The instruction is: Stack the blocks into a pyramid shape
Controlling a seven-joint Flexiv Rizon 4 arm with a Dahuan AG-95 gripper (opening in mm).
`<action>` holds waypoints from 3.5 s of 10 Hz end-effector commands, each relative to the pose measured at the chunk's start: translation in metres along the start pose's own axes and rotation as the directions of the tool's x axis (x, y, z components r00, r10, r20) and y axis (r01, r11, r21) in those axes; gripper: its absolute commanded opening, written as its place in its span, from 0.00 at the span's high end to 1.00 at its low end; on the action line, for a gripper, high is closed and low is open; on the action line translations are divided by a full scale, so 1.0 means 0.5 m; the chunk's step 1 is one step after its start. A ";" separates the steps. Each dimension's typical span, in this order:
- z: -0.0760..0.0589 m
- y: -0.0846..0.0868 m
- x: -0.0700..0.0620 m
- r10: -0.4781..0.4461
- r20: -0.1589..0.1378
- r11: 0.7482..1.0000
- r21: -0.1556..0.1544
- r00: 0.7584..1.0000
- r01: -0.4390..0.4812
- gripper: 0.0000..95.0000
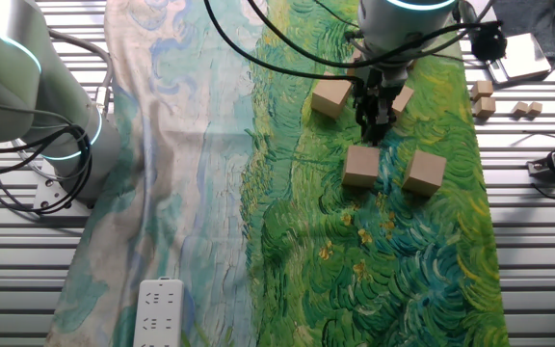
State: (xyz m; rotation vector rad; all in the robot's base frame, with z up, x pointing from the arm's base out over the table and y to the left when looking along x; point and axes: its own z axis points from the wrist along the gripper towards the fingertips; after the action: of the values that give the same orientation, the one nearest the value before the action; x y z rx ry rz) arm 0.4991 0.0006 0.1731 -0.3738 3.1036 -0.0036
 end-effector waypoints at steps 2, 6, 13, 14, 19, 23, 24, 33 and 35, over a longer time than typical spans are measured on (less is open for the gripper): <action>-0.007 0.002 0.000 -0.625 0.038 0.781 0.024 0.780 0.624 1.00; -0.010 0.003 0.000 -0.563 0.043 0.827 0.017 0.825 0.563 1.00; -0.010 0.003 0.000 -0.631 0.036 0.776 0.024 0.775 0.631 1.00; -0.010 0.003 0.000 -0.633 0.036 0.774 0.024 0.774 0.632 1.00; -0.010 0.004 -0.003 -0.666 0.032 0.746 0.027 0.745 0.666 1.00; -0.014 0.000 -0.019 -0.714 0.013 0.700 0.036 0.700 0.713 1.00; -0.017 -0.002 -0.029 -0.718 0.015 0.696 0.035 0.696 0.717 1.00; 0.025 -0.031 -0.117 -0.741 0.042 0.671 0.019 0.670 0.741 1.00; 0.040 -0.043 -0.128 -0.743 0.036 0.669 0.016 0.668 0.743 1.00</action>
State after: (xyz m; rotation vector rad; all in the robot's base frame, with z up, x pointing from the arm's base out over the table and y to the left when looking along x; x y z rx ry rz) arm 0.5683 -0.0064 0.1515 -1.5886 2.6518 -0.0073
